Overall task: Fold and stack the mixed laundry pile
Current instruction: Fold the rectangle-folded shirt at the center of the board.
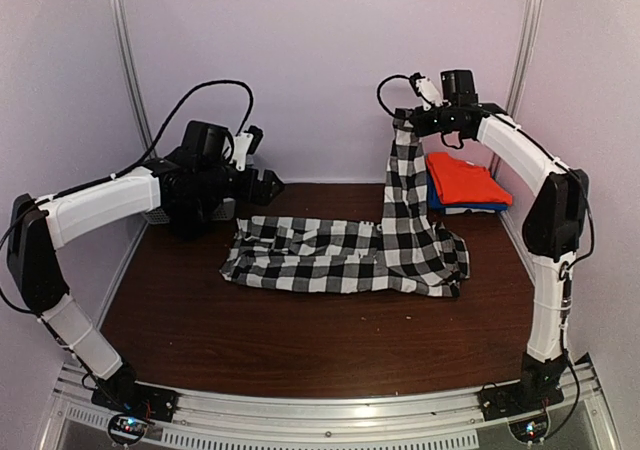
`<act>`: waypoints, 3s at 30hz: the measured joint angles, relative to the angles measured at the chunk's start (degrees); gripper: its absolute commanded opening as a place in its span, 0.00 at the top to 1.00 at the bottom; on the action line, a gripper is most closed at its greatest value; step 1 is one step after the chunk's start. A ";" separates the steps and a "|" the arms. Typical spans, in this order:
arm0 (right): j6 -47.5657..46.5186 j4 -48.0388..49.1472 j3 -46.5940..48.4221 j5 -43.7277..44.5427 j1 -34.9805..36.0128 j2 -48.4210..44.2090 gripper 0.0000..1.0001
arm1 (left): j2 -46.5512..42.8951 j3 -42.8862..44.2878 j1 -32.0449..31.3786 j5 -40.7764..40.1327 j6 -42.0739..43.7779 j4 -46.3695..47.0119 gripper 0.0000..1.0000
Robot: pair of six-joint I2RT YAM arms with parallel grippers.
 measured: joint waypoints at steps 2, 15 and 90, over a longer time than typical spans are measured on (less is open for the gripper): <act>0.13 0.61 0.07 -0.28 0.44 0.00 1.00 | 0.07 0.00 0.00 -0.57 0.00 -0.09 0.02; 1.46 -4.79 -7.87 8.92 12.22 0.17 1.00 | -0.09 -0.48 0.94 -5.84 -0.68 -3.87 0.02; 34.32 1.88 -63.71 -11.85 3.89 -33.03 0.44 | 25.29 1.03 5.11 22.45 -15.28 -7.13 0.76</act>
